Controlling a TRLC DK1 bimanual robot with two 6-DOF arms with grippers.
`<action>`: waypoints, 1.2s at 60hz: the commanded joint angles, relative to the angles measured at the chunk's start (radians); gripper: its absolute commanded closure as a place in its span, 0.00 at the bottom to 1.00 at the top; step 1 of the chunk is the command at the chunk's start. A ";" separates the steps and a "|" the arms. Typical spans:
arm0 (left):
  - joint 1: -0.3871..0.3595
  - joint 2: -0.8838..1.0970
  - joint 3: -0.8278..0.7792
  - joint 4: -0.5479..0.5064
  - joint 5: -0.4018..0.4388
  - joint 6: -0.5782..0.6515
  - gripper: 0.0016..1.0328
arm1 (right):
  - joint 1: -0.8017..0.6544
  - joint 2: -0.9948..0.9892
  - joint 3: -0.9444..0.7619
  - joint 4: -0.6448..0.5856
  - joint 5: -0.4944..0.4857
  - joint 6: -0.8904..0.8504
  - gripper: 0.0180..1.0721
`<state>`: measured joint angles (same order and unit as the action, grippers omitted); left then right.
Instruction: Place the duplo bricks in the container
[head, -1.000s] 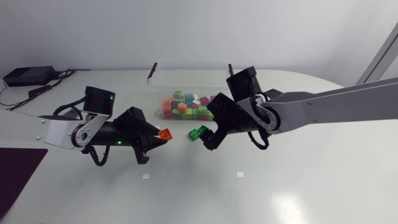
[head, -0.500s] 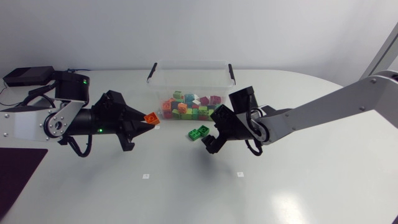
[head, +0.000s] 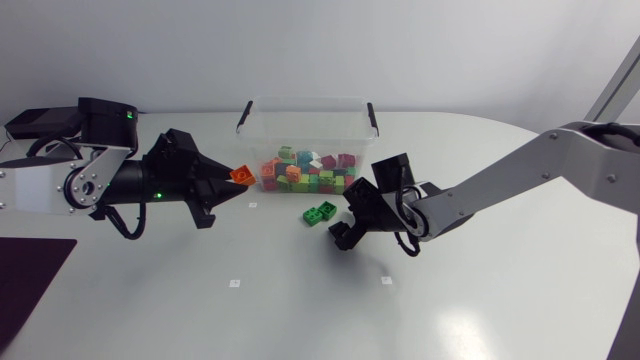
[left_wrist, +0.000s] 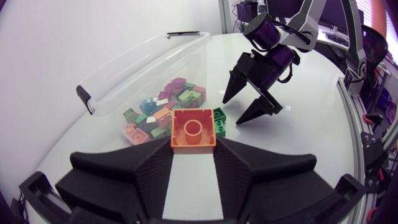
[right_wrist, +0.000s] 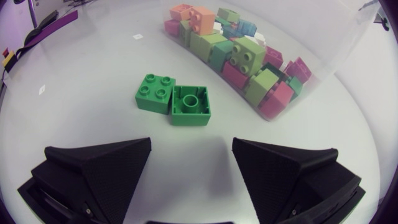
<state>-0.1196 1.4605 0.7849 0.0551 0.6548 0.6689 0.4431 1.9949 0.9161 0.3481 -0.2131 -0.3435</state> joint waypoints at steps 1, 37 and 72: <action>0.014 -0.022 0.027 -0.011 0.017 -0.019 0.74 | 0.005 0.033 0.004 0.025 0.000 0.008 0.11; 0.034 0.008 0.212 -0.024 0.049 -0.101 0.74 | 0.011 0.076 0.035 0.120 0.003 0.024 0.28; 0.011 0.083 0.321 -0.058 0.042 -0.118 0.74 | 0.014 0.120 0.101 0.115 -0.040 0.021 0.67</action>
<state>-0.1013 1.5196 1.0657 0.0032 0.6842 0.5747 0.4507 2.0880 1.0008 0.4538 -0.2417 -0.3397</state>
